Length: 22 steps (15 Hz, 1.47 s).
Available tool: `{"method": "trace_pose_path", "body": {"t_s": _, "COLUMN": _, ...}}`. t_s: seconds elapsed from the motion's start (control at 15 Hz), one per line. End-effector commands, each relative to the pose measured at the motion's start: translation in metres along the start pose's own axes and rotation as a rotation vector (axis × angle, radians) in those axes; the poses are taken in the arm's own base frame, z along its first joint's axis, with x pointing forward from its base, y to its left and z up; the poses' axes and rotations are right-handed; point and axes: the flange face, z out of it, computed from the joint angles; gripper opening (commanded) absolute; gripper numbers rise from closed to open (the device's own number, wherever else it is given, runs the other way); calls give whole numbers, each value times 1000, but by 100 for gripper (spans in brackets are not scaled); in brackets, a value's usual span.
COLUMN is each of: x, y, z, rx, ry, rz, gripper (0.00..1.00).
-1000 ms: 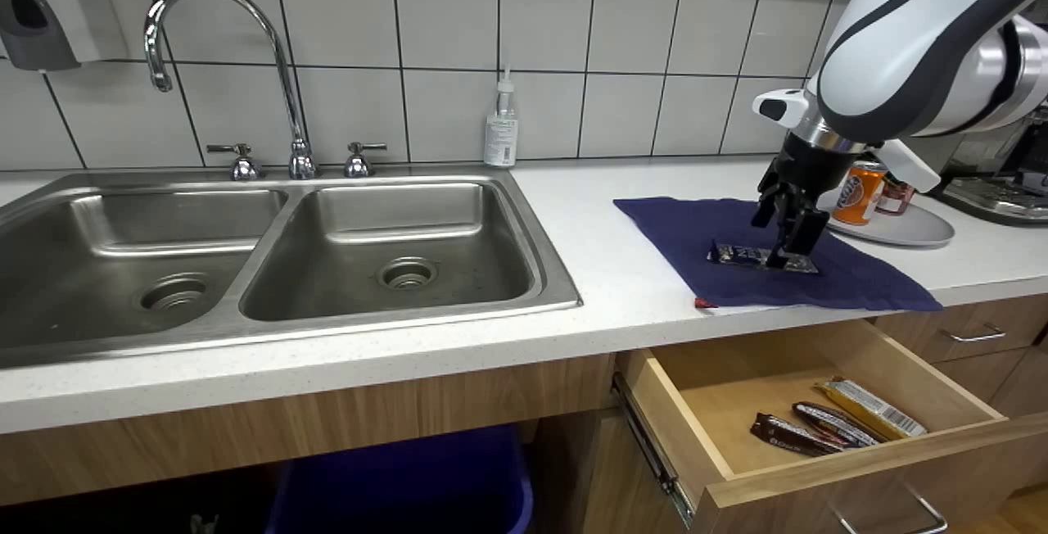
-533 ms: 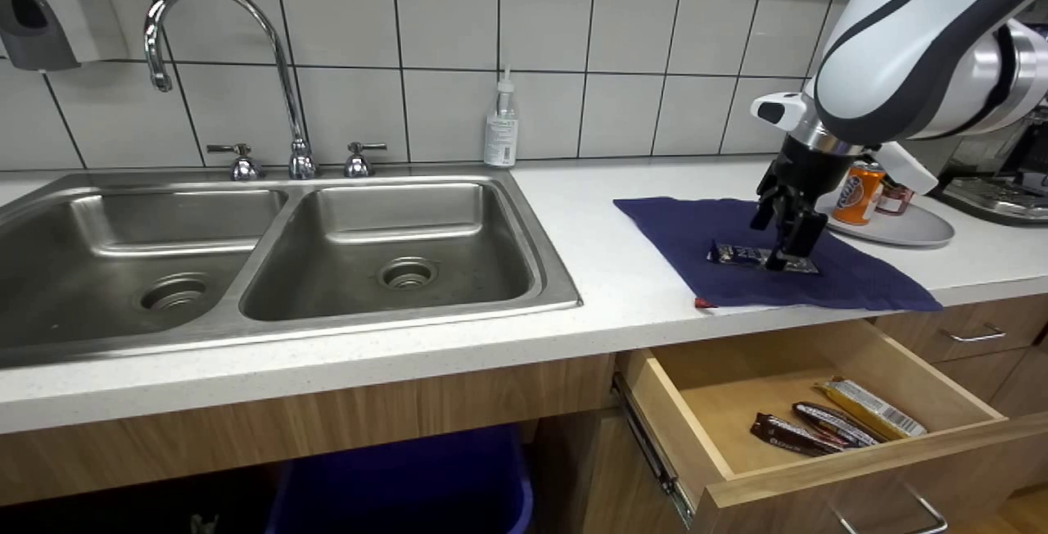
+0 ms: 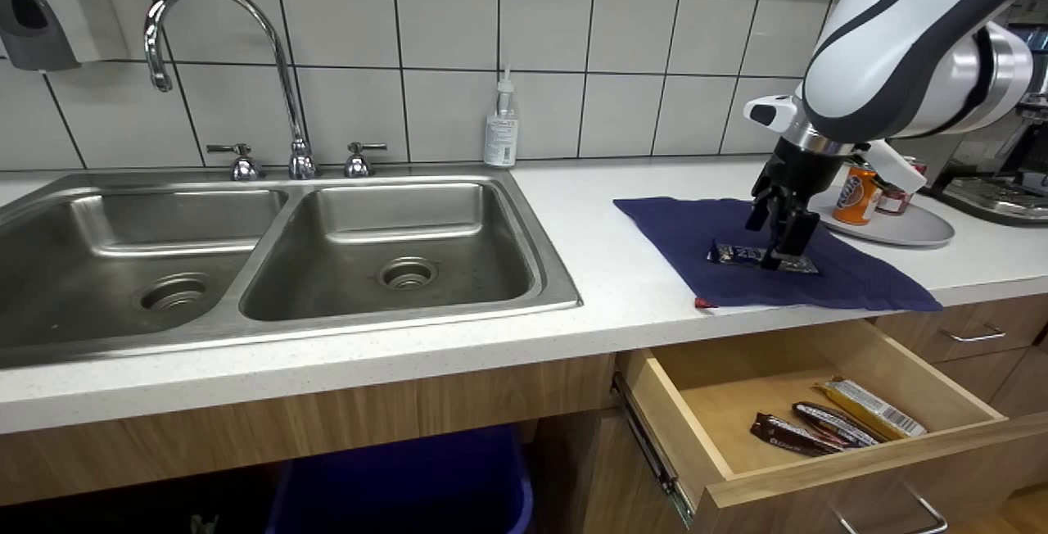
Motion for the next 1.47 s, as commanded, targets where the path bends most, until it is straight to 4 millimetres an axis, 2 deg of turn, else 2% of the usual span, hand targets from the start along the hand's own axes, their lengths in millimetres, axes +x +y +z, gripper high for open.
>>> {"method": "trace_pose_path", "body": {"t_s": 0.0, "x": 5, "y": 12, "z": -2, "rx": 30, "ry": -7, "rz": 1, "gripper": 100}}
{"method": "trace_pose_path", "body": {"t_s": 1.33, "x": 10, "y": 31, "z": 12, "rx": 95, "ry": -36, "rz": 4, "gripper": 100}}
{"method": "trace_pose_path", "body": {"t_s": 1.4, "x": 10, "y": 32, "z": 13, "rx": 96, "ry": -36, "rz": 5, "gripper": 75}}
